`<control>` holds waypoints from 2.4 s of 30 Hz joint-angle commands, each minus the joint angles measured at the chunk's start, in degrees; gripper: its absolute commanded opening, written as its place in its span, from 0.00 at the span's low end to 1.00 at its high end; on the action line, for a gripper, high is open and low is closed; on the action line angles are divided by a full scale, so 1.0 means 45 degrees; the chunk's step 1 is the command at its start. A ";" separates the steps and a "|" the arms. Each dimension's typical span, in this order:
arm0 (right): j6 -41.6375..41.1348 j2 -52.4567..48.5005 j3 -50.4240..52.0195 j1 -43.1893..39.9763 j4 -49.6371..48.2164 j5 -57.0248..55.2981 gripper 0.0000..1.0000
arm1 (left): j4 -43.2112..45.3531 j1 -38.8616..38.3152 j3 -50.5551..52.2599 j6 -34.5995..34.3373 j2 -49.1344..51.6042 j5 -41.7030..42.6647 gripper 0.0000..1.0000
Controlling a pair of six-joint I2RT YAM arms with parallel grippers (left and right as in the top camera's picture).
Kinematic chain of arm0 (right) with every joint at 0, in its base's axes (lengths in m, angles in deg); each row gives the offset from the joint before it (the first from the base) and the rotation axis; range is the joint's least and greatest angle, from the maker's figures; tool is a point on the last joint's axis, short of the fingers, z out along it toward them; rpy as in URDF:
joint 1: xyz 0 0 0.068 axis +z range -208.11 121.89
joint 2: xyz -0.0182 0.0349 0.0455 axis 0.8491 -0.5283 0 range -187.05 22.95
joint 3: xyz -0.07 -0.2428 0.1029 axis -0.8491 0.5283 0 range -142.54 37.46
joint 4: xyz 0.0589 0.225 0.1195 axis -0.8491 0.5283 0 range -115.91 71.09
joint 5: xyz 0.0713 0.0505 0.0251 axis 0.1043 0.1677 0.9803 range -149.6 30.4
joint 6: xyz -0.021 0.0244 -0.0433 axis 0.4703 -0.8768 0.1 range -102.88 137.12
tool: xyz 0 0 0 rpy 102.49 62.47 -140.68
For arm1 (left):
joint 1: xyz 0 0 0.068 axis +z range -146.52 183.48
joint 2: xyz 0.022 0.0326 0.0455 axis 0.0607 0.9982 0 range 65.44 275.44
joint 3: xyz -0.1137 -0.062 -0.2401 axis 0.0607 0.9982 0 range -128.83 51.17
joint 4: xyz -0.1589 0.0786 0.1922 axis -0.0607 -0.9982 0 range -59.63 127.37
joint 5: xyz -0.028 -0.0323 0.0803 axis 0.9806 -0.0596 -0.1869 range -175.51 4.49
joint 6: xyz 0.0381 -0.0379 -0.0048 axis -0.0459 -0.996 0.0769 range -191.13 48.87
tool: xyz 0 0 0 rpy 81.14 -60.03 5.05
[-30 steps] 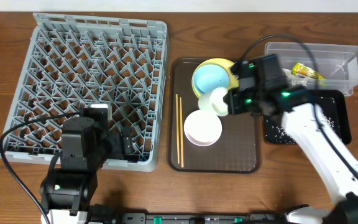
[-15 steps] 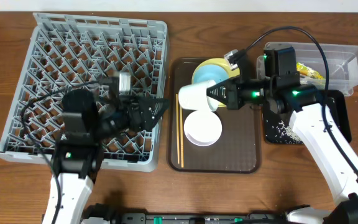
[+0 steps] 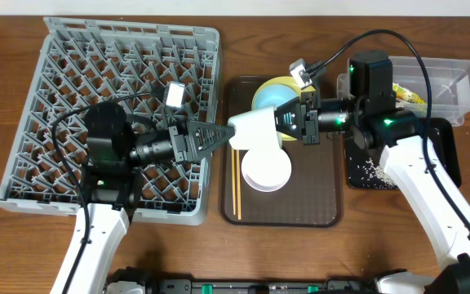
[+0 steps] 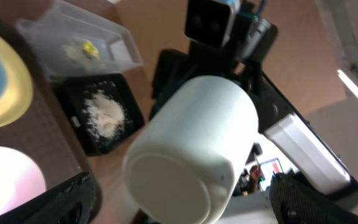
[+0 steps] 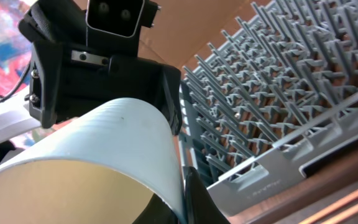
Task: Sort waste into correct bins and load items into the dishwasher
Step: 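Hand the white cup from the right gripper to the left gripper, then place the white cup into the dish rack with the left gripper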
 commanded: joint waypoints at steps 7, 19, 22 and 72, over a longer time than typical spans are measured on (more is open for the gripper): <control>-0.1059 -0.0092 -0.0107 -0.0083 -0.0923 0.1501 0.01 | 0.0918 -0.1394 -0.0175 -0.0908 0.0019 -0.0461 0.90; -0.1117 -0.0092 -0.0107 0.0447 -0.1107 0.1783 0.01 | 0.2288 -0.2006 -0.0175 -0.0976 0.0019 -0.0826 0.86; -0.1117 -0.0092 -0.0107 0.0510 -0.1112 0.1778 0.01 | 0.2278 -0.2016 -0.0175 -0.1054 0.0019 -0.0860 0.82; 0.2244 -0.0044 -0.0112 -0.1447 0.4891 -0.4818 0.19 | -0.6358 0.0539 -0.0641 0.7825 -0.0136 -0.6883 0.06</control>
